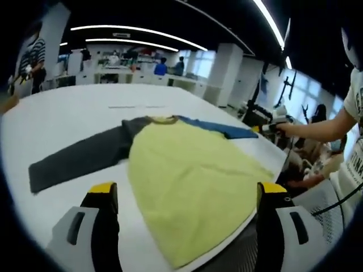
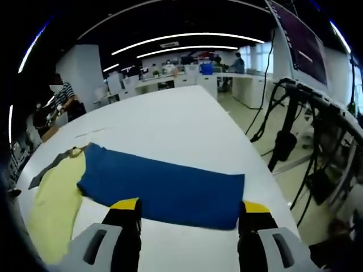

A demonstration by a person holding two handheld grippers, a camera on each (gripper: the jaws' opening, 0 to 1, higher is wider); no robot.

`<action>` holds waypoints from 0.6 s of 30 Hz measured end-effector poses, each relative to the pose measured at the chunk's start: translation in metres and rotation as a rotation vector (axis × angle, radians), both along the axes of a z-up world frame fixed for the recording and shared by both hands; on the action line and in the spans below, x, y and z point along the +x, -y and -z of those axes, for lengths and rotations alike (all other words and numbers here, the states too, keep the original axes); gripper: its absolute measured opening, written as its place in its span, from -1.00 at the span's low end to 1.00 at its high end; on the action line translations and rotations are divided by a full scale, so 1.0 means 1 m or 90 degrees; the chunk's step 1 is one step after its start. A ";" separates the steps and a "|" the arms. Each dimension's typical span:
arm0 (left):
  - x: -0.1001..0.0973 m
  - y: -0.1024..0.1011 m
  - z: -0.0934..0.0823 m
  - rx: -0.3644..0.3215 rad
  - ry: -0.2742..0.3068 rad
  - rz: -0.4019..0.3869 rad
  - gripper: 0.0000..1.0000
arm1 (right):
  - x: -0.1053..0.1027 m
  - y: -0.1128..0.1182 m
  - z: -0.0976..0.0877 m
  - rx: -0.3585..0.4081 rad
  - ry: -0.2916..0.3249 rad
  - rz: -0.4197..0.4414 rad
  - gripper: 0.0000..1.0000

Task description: Fold the garment on the visible template until the final outline fits inside the template.

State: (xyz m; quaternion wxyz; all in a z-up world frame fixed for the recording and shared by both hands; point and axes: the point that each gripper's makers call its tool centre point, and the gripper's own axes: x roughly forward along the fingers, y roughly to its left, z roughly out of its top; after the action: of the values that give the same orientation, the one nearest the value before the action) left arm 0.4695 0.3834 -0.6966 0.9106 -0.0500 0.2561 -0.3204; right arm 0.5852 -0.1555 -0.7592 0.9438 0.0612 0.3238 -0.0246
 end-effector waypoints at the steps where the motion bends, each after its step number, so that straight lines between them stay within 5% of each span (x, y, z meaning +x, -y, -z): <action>1: 0.000 0.001 -0.001 0.003 0.001 0.003 0.98 | 0.001 0.006 0.004 -0.002 -0.003 0.005 0.15; 7: 0.000 0.006 -0.001 0.002 0.004 0.009 0.98 | -0.001 0.031 0.023 -0.014 -0.037 0.036 -0.11; 18: 0.004 0.011 -0.005 -0.010 0.012 0.010 0.98 | -0.003 0.042 0.025 -0.088 -0.050 0.049 -0.46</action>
State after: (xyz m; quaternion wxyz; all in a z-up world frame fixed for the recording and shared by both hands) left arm 0.4731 0.3728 -0.6912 0.9100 -0.0525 0.2455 -0.3300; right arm 0.5823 -0.1978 -0.7845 0.9306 0.0075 0.3557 -0.0857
